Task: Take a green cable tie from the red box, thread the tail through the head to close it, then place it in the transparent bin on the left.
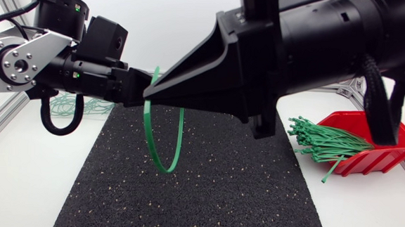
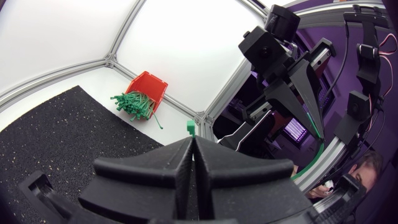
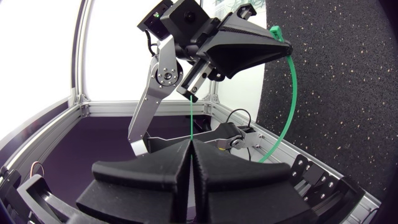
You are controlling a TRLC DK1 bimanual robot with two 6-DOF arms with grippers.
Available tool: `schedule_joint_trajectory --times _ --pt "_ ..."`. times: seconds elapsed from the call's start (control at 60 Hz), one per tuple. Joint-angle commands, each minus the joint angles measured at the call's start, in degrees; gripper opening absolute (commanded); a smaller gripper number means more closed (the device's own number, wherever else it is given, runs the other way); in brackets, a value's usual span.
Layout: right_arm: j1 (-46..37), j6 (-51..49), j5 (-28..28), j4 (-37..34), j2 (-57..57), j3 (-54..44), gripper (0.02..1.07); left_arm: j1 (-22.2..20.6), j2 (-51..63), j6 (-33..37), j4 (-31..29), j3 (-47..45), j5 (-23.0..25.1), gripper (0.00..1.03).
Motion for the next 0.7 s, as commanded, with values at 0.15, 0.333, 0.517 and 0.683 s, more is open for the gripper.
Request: schedule_joint_trajectory --times 0.15,0.333,0.517,0.683 --pt "-0.7 3.8 -2.6 2.5 0.2 -4.1 0.08 0.3 -2.5 -0.9 1.0 -2.1 0.0 0.03" --pt "-1.4 5.3 -3.2 3.4 0.4 -5.3 0.08 0.9 -4.0 -2.7 2.7 -3.0 0.0 0.03" --pt "-2.1 6.8 -3.8 3.9 0.6 -5.3 0.08 0.9 -7.7 -8.9 9.7 -6.0 -1.6 0.03" --pt "-2.6 7.8 -3.9 5.6 0.8 -6.0 0.08 1.1 -10.4 -21.6 25.0 -10.3 -2.7 0.03"
